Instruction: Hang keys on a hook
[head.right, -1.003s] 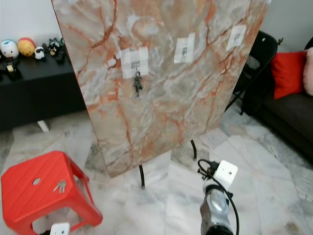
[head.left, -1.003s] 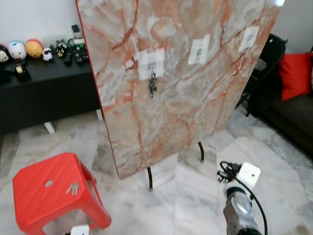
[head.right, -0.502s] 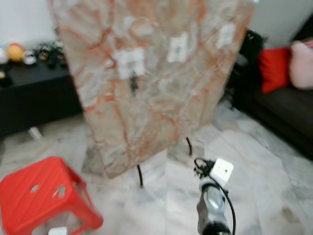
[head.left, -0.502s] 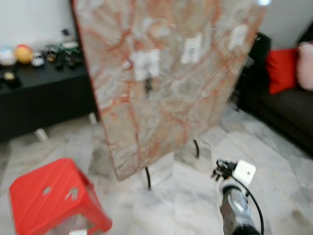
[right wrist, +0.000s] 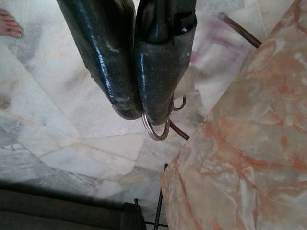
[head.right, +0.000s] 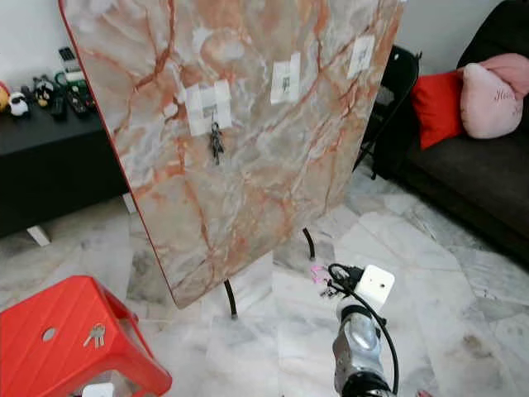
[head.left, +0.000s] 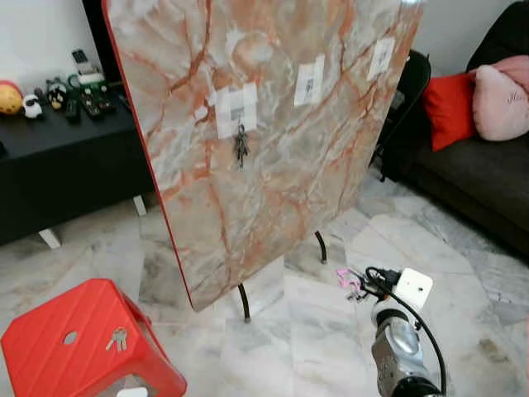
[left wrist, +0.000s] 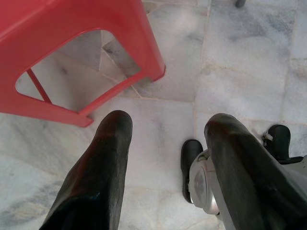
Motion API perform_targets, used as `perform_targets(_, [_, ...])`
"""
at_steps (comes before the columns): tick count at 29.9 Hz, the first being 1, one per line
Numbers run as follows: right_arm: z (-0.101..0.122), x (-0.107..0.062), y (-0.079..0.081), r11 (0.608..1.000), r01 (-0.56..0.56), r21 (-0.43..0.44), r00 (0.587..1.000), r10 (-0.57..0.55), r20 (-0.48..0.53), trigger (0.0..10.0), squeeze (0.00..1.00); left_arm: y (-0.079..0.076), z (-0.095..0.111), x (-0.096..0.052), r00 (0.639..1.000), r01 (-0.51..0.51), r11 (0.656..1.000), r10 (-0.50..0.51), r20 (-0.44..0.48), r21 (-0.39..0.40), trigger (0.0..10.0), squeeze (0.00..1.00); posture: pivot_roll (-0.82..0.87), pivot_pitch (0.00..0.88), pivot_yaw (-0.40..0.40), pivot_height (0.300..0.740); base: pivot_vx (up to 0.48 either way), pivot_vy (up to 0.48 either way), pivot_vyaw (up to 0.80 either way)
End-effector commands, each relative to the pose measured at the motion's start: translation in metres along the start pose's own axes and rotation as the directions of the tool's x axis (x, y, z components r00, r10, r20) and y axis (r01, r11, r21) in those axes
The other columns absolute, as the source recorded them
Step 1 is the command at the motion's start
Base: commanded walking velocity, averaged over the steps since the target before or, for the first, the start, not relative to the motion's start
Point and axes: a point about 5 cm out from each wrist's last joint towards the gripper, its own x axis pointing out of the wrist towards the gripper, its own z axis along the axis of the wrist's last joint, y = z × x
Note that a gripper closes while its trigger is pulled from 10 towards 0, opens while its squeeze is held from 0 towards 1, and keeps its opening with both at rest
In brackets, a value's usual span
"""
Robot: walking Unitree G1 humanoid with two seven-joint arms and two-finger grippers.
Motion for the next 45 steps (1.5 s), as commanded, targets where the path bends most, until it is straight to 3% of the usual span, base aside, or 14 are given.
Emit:
perform_targets(1, [0.0034, 0.0016, -0.0047, 1.000, 0.020, 0.004, 1.000, -0.020, 0.009, 10.0, 0.00, -0.0033, -0.0033, -0.0003, 1.000, 0.007, 1.000, -0.007, -0.023, 0.002, 10.0, 0.00, 0.07, 0.000, -0.075, 0.740, 0.000, 0.000, 0.00])
perform_targets(13, [0.0037, 0.0019, -0.0039, 1.000, 0.021, 0.011, 1.000, -0.021, 0.009, 10.0, 0.00, -0.0040, -0.0018, 0.0002, 1.000, 0.008, 1.000, -0.008, -0.019, 0.003, 10.0, 0.00, 0.07, 0.000, -0.074, 0.740, 0.000, 0.000, 0.00])
perform_targets(45, [0.0043, 0.0019, -0.0031, 0.999, 0.041, 0.029, 0.999, -0.041, 0.013, 10.0, 0.00, -0.0029, -0.0001, 0.0007, 1.000, 0.016, 1.000, -0.015, -0.014, 0.016, 10.0, 0.00, 0.07, 0.000, -0.065, 0.740, 0.280, 0.000, 0.00])
